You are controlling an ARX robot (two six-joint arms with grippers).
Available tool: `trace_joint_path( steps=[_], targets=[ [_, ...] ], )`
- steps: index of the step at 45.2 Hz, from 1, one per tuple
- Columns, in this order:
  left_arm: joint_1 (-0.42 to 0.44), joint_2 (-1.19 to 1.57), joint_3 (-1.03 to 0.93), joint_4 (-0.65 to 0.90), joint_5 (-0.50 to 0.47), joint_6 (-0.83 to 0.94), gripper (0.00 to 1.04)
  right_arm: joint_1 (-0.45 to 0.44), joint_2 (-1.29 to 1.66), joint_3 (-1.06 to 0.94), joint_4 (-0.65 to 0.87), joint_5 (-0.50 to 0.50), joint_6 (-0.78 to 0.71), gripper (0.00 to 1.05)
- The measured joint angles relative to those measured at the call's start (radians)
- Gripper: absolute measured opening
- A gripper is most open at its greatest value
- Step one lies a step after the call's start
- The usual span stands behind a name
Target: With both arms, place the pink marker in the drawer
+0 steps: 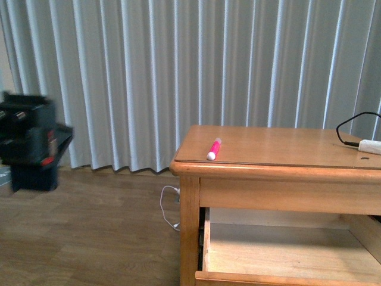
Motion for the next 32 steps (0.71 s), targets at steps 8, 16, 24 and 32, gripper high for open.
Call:
trace_joint_path(
  steps=[8, 16, 24, 32],
  targets=[
    [-0.027, 0.338, 0.327, -0.019, 0.051, 0.0, 0.98, 0.0, 0.0, 0.0, 0.0, 0.0, 0.0, 0.96],
    [-0.037, 0.585, 0.603, -0.108, 0.131, -0.013, 0.98, 0.0, 0.0, 0.0, 0.0, 0.0, 0.0, 0.96],
    [-0.046, 0.744, 0.812, -0.183, 0.196, 0.053, 0.98, 0.0, 0.0, 0.0, 0.0, 0.0, 0.0, 0.96],
    [-0.058, 0.846, 0.944, -0.269, 0.23, 0.117, 0.98, 0.0, 0.0, 0.0, 0.0, 0.0, 0.0, 0.96]
  ],
)
